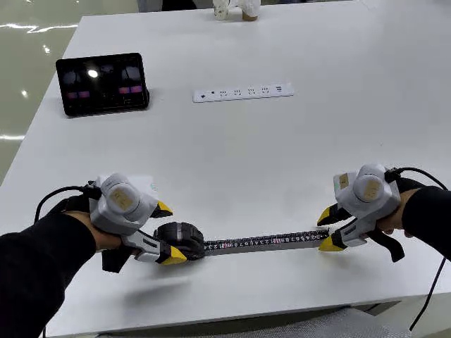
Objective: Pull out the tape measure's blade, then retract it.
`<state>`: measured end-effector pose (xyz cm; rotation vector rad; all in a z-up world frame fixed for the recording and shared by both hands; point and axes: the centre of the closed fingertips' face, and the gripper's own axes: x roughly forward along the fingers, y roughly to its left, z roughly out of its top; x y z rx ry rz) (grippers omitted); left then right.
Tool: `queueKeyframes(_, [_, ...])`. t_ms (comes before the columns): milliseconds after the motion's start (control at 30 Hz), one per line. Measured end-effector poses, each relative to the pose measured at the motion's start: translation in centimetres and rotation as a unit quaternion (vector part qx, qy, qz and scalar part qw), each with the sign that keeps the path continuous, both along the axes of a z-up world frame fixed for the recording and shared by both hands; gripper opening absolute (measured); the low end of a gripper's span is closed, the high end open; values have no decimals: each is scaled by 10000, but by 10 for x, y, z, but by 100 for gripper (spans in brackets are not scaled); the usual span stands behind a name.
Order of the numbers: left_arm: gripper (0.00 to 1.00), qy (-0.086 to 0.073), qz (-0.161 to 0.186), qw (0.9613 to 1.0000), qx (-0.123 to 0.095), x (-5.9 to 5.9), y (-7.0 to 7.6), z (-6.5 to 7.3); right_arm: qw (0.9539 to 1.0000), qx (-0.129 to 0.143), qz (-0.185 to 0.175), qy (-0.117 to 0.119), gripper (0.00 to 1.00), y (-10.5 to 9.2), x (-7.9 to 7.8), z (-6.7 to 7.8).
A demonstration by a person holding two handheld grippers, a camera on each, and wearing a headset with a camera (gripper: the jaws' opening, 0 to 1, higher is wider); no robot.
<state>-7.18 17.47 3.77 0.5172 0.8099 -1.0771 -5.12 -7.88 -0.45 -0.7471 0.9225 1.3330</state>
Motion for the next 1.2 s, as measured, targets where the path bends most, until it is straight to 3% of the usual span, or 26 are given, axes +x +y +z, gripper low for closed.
queueKeyframes(333, [70, 67, 271, 9995, -137, 0, 2, 2, 9993, 166, -342, -30, 35, 1, 1, 7])
queueKeyframes(600, [80, 151, 499, 9984, -226, -1, 5, 1, 9971, 274, -711, -22, 44, -3, 0, 3])
queueKeyframes(833, [91, 190, 938, 9946, -392, 4, 10, 4, 9939, 463, -1000, -4, 53, -3, -3, 8])
queueKeyframes(933, [99, 115, 1045, 9931, -512, 6, 10, 9, 9925, 519, -1106, -2, 57, -4, -3, 10])
queueKeyframes(1200, [99, 70, 1265, 9898, -656, 6, 15, 14, 9886, 642, -1363, -17, 67, -5, -7, 17])
